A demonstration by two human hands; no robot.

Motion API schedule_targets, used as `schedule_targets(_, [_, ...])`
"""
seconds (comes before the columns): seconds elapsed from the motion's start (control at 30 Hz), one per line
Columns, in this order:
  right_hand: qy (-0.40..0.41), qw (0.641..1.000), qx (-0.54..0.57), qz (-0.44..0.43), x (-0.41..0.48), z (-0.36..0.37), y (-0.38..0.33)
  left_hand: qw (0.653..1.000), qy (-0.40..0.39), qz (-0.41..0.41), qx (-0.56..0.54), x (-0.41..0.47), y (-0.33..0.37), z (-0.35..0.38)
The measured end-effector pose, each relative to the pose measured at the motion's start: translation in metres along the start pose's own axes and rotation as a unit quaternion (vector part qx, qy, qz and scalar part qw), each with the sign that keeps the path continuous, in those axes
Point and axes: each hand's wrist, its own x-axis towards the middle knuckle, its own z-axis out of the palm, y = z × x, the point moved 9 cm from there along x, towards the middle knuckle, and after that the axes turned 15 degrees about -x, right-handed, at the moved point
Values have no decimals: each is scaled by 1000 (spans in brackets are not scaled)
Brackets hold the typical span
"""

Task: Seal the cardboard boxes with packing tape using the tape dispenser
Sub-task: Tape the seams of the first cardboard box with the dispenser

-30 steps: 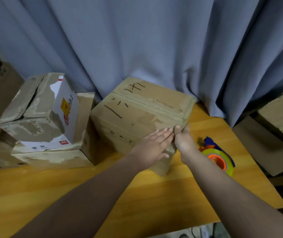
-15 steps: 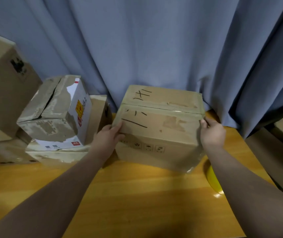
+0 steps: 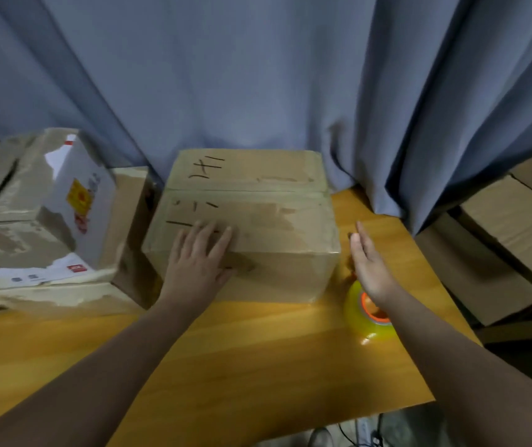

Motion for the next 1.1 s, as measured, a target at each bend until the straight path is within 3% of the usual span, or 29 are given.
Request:
schedule_targets(0.07, [-23, 976, -204, 78, 1, -7, 50, 999, -34, 31, -2, 18, 37, 13])
schedule_targets(0.13, [-111, 896, -405, 143, -3, -8, 91, 998, -55, 28, -5, 35, 56, 21])
schedule_targets(0.2, [-174, 848, -473, 164, -3, -3, 116, 997, -70, 18, -1, 46, 65, 28])
schedule_targets(0.27, [-199, 826, -506, 145, 2, 7, 126, 997, -73, 18, 1, 52, 74, 33])
schedule_targets(0.47, [-133, 831, -536, 76, -3, -8, 135, 997, -65, 37, -18, 57, 123, 45])
schedule_targets(0.7, [-164, 826, -528, 111, -37, -71, 189, 996, -82, 33, -11, 94, 198, 66])
schedule_targets(0.97, [-229, 822, -519, -48, -56, -30, 152, 991, -132, 25, 14, 128, 222, 82])
schedule_targets(1.1, [-251, 800, -530, -126, -58, 20, 111, 993, -116, 29, 6, 104, 203, 68])
